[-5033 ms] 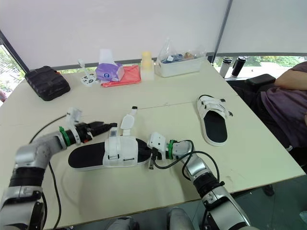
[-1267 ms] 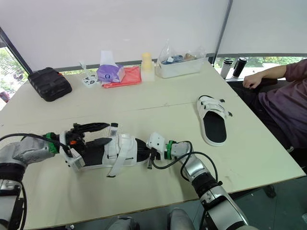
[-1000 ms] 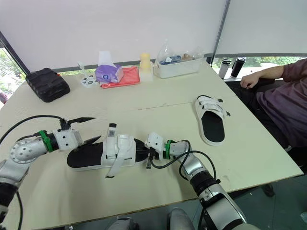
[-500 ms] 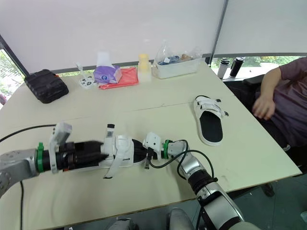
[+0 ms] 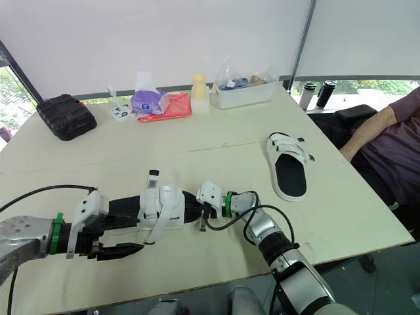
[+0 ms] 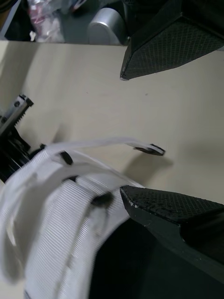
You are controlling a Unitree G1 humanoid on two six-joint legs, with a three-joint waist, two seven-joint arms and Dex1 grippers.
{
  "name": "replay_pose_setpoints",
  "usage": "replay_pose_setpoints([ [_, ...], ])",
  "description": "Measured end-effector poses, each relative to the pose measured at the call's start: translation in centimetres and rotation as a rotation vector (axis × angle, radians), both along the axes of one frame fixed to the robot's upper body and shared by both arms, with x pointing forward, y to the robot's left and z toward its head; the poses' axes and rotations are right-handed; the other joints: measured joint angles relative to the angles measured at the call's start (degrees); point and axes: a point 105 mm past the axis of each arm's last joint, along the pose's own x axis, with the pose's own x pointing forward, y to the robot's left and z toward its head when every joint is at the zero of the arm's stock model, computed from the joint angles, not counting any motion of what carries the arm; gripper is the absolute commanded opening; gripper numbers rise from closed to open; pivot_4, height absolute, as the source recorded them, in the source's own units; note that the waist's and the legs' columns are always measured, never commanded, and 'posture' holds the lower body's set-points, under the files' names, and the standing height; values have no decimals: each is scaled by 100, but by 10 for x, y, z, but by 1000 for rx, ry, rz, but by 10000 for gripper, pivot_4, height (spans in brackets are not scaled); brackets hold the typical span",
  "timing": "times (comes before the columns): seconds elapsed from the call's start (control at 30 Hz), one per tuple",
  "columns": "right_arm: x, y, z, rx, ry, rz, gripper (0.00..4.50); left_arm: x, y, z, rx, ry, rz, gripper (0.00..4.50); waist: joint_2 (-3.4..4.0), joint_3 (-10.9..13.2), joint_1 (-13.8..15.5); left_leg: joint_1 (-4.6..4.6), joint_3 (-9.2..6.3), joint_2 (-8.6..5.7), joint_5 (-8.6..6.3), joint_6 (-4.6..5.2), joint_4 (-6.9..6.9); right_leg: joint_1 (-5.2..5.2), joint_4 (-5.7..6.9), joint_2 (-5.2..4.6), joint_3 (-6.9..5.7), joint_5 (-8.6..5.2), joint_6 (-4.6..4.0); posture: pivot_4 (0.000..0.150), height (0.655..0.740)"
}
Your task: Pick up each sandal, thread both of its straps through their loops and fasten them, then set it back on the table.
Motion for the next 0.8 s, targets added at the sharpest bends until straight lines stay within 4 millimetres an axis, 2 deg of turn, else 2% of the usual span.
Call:
replay_pose_setpoints([
  [0.33,0,0,-1,4,3,-5,0,1,-3,-18,-14,53,-48,37075,-1,0,1,1,1,2,0,0,-5,0,0,1,0,-1,-1,1500,7400],
  [0.67,0,0,-1,9,4,-14,0,8,-7,-25,17,75,-137,37075,-1,-1,10,1,-1,2,0,0,-5,2,0,1,-1,-1,-2,1500,7400],
  [0.8,0,-1,-2,12,7,-23,0,17,-18,-27,15,67,-181,37075,-1,-1,18,1,-2,1,0,0,-5,16,-1,1,-2,-1,-1,1500,7400],
])
